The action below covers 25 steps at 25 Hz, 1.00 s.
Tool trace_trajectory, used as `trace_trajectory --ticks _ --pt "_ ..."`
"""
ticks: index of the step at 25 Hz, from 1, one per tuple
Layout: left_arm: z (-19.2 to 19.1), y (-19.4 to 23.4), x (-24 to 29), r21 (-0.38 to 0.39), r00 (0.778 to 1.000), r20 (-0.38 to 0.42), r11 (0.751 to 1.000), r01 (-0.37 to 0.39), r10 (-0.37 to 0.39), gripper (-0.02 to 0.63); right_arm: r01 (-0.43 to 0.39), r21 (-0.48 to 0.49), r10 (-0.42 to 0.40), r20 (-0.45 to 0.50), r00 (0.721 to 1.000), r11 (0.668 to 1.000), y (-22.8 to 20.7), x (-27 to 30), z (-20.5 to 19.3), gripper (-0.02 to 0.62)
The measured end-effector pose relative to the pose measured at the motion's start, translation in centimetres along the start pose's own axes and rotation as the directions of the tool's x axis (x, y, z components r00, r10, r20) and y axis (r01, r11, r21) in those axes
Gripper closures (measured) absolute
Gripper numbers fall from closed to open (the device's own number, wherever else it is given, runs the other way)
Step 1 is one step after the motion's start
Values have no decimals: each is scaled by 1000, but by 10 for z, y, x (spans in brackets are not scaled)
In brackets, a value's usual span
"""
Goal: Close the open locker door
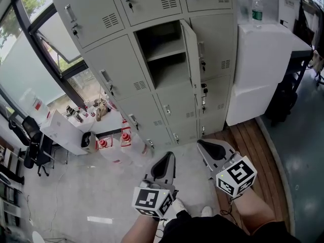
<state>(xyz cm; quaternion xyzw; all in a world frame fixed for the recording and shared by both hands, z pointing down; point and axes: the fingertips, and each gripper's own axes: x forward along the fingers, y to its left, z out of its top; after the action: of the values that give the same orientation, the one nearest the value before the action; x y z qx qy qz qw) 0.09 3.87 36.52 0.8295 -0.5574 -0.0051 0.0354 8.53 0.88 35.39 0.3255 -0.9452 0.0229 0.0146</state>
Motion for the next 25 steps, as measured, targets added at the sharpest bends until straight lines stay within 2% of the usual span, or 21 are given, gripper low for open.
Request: trace_trajectory --ticks 25 --pt "8 100 39 -19 995 14 995 95 -95 588 99 20 -99 -7 995 995 -8 107 4 543"
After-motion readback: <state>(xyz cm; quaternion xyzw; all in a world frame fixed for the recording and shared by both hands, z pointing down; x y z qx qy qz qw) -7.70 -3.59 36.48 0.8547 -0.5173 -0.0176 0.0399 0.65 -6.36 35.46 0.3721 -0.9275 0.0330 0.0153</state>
